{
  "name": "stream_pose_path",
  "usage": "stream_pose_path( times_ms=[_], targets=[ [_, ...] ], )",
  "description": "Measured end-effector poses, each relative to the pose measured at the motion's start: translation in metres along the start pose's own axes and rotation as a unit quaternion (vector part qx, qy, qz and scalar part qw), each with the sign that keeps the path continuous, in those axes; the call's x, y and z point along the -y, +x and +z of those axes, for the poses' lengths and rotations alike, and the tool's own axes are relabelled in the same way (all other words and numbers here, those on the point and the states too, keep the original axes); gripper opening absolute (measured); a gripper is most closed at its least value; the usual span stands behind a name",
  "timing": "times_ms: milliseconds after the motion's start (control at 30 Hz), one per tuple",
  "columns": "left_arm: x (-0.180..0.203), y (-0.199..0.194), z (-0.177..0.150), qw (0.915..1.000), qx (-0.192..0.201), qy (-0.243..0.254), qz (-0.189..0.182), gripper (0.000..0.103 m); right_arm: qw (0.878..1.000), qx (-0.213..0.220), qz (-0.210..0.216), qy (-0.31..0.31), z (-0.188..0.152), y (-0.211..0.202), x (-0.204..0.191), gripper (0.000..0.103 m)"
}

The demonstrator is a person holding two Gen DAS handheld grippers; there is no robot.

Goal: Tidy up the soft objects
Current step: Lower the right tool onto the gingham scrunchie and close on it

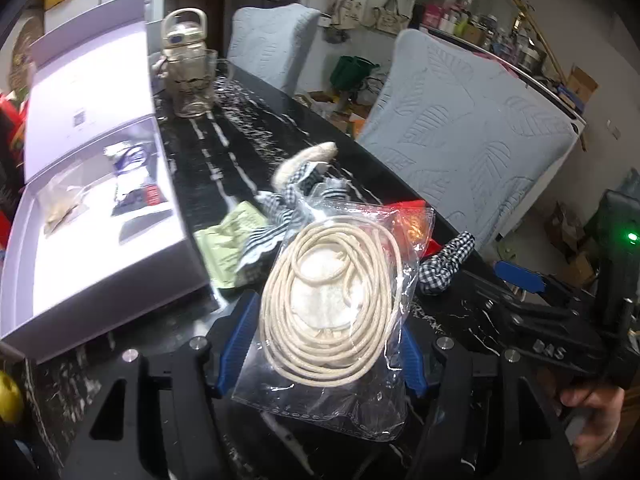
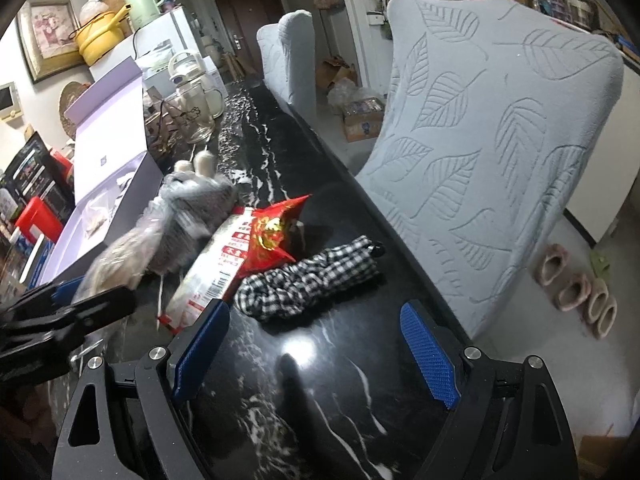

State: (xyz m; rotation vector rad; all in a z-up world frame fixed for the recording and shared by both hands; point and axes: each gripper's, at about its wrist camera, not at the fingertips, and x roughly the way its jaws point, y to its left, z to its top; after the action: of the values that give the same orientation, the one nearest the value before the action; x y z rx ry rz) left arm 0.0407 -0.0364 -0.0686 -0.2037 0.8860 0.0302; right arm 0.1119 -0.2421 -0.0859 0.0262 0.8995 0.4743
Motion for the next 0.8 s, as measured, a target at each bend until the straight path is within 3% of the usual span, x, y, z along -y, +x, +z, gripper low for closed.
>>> stream_pose_path(
  times_ms=[267,500,600,667,800],
  targets=[
    [-0.015,-0.001,-0.005,0.9995,-0.005,-0.028,0.015,0.063,0.999,-0.001,-0.032,-0.010,0.012,0.022,-0.012,0.088],
    [-0.012,0.000,-0.002,0.9996,-0.002,-0.023,0.013,0.063,0.999,-0.020,-0.047,-0.006,0.011,0.038,-0.008,0.086],
    [-0.011,0.002,-0.002,0.9997,-0.005,-0.022,0.009,0.063,0.998,-0.016,-0.054,-0.015,0.008,0.035,-0.009,0.075],
    [-0.011,0.003,-0.003,0.9997,-0.006,-0.023,0.007,0.063,0.998,-0.015,-0.059,-0.018,0.007,0.034,-0.009,0.058],
    [-0.010,0.002,-0.003,0.9997,-0.007,-0.023,0.006,0.063,0.998,-0.015,-0.062,-0.024,0.002,0.030,-0.007,0.037]
  ],
)
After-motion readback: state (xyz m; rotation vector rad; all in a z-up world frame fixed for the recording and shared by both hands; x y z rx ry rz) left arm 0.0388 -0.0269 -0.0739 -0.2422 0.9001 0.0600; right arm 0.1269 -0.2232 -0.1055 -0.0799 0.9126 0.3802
